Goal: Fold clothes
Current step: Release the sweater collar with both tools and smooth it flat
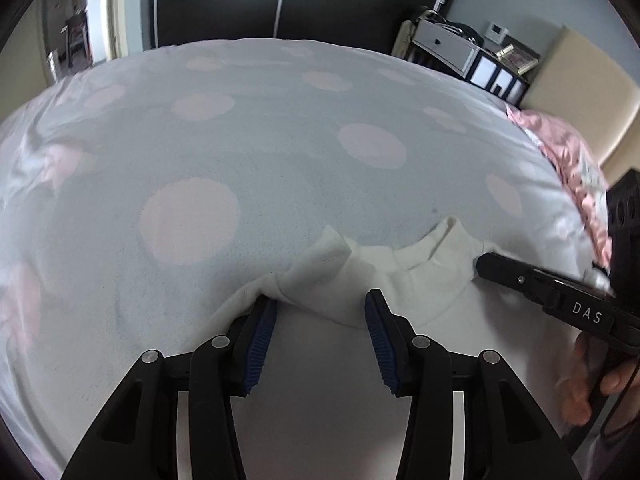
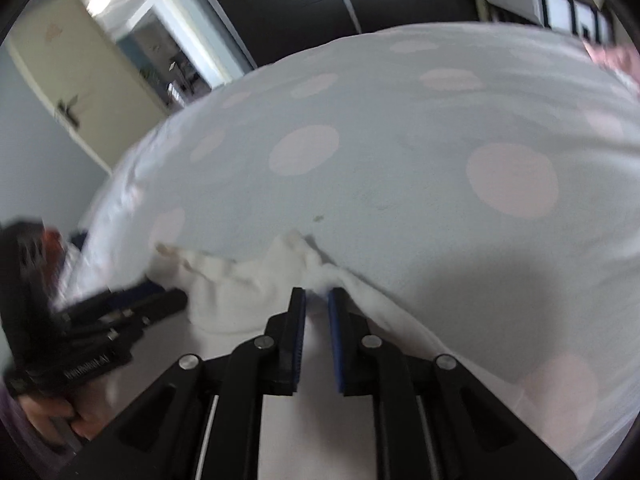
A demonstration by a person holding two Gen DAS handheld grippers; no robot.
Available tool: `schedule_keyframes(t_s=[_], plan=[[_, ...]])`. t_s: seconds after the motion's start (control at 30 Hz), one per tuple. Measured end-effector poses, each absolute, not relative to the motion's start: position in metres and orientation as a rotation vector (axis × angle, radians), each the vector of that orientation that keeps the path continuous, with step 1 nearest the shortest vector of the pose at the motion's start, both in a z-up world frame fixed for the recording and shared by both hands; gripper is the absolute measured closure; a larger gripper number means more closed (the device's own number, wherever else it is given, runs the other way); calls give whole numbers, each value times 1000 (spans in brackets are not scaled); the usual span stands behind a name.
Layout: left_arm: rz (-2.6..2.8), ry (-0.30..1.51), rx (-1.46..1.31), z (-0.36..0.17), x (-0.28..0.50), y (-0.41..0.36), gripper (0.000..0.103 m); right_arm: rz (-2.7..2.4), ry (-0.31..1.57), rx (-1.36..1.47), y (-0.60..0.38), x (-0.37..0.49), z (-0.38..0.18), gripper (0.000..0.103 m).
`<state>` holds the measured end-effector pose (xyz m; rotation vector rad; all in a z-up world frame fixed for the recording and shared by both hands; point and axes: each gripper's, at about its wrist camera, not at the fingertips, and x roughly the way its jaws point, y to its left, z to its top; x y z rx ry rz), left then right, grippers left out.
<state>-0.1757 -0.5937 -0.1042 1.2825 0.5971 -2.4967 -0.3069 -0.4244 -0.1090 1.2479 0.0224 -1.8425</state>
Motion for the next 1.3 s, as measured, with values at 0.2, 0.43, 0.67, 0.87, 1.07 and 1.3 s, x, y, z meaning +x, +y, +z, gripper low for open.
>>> schedule_keyframes(t_s=[0.2, 0.43, 0.67, 0.87, 1.07, 1.3], plan=[[-2493, 568, 1274, -77, -133, -569, 55, -1865, -64, 1234, -378, -274, -84, 81], [-2459, 568, 1305, -52, -45, -515, 55, -1921, -58, 1202, -285, -169, -52, 81], [-2406, 687, 1321, -45, 39, -455, 55, -1985, 33, 1265, -207, -82, -37, 81], [-2405, 679, 1322, -39, 84, -412, 55, -2116, 154, 1220, -141, -38, -27, 81], [-2357, 658, 1331, -42, 106, -397, 55, -2137, 141, 1403, -86, -34, -44, 81], [-2263, 692, 1310, -52, 128, -408, 55, -2164, -64, 1483, -30, -33, -43, 80]])
